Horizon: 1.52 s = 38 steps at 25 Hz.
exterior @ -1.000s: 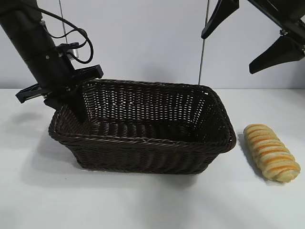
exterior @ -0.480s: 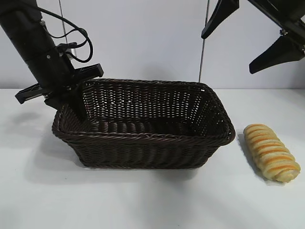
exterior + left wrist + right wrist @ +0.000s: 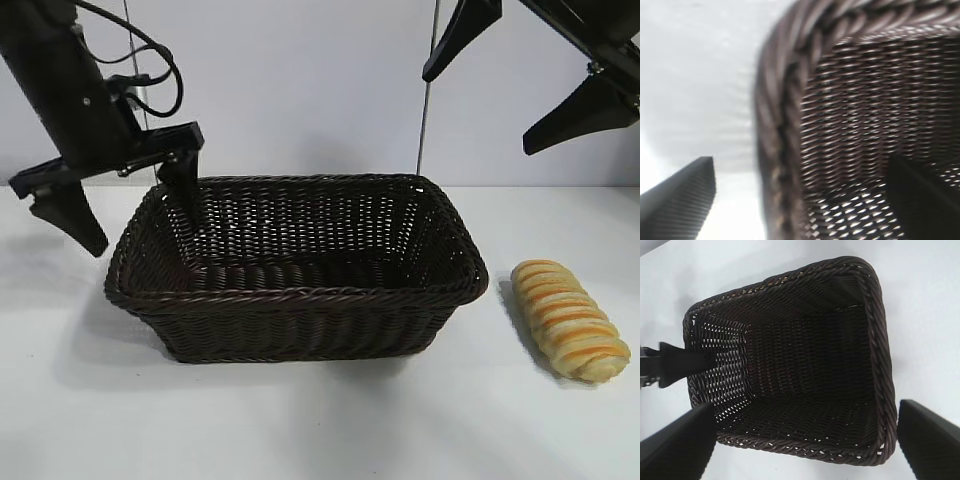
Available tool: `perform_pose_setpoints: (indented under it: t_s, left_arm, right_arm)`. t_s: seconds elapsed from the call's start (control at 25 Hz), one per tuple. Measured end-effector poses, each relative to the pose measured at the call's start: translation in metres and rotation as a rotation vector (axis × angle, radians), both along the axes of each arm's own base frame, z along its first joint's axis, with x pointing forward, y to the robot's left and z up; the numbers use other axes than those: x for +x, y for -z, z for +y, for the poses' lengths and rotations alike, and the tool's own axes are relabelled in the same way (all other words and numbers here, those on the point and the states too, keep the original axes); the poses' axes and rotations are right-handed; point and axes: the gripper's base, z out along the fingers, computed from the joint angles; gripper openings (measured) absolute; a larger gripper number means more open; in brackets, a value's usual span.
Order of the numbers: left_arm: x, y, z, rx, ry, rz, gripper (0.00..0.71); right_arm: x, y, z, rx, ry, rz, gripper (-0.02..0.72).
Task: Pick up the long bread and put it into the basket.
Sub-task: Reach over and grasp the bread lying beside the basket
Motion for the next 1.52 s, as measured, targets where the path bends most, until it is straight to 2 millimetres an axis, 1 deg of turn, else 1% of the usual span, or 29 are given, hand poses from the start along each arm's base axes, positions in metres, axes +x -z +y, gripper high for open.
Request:
perform_pose_setpoints:
  t_s: [0.08,0.2,0.28,0.36,0.44,0.52,0.6,0.72,0.8,0.88,1.08,1.12,1.16,1.28,1.32,1.44,1.52]
  left_arm:
    - [0.0,-0.017,0.015,0.05,-0.011,-0.041,0.693]
    - [0.0,-0.042,0.049,0.119,-0.07,-0.097,0.693]
    - [-0.002,-0.055,0.083,0.15,-0.143,-0.122,0.693]
    - [-0.006,-0.064,0.116,0.168,-0.206,-0.135,0.693]
    - [-0.014,-0.071,0.15,0.192,-0.264,-0.136,0.693]
    - [-0.023,-0.077,0.177,0.208,-0.316,-0.14,0.693]
    - [-0.032,-0.084,0.199,0.217,-0.359,-0.153,0.693]
    - [-0.048,-0.101,0.214,0.213,-0.389,-0.196,0.693]
    - [-0.058,-0.115,0.214,0.201,-0.392,-0.238,0.693]
    - [-0.07,-0.132,0.208,0.199,-0.386,-0.286,0.693]
    - [-0.118,-0.186,0.188,0.214,-0.377,-0.447,0.693]
    - [-0.133,-0.201,0.181,0.21,-0.376,-0.497,0.693]
    - [-0.145,-0.211,0.175,0.202,-0.372,-0.537,0.693]
    - [-0.188,-0.244,0.145,0.175,-0.295,-0.685,0.693]
    - [-0.199,-0.252,0.134,0.168,-0.253,-0.725,0.693]
    - [-0.242,-0.272,0.102,0.148,-0.117,-0.847,0.693]
    - [-0.269,-0.278,0.092,0.154,-0.065,-0.903,0.693]
  right_arm:
    - [0.0,0.0,0.0,0.0,0.0,0.0,0.681]
    - [0.0,0.0,0.0,0.0,0.0,0.0,0.681]
    - [0.0,0.0,0.0,0.0,0.0,0.0,0.681]
    - [0.0,0.0,0.0,0.0,0.0,0.0,0.681]
    - [0.0,0.0,0.0,0.0,0.0,0.0,0.681]
    - [0.0,0.0,0.0,0.0,0.0,0.0,0.681]
    - [0.0,0.0,0.0,0.0,0.0,0.0,0.681]
    - [0.0,0.0,0.0,0.0,0.0,0.0,0.681]
    - [0.0,0.0,0.0,0.001,0.0,0.0,0.681]
    - [0.0,0.0,0.0,0.001,0.0,0.0,0.681]
    - [0.0,0.0,0.0,0.001,0.0,0.0,0.681]
    - [0.0,0.0,0.0,0.001,-0.001,0.0,0.681]
    - [0.0,0.0,0.0,0.001,-0.001,0.0,0.681]
    - [0.0,0.0,0.0,-0.001,-0.002,-0.001,0.681]
    - [0.0,0.0,0.0,-0.001,-0.002,-0.001,0.681]
    - [0.0,0.0,0.0,-0.001,-0.003,-0.002,0.681]
    - [0.0,0.0,0.0,-0.001,-0.003,-0.002,0.681]
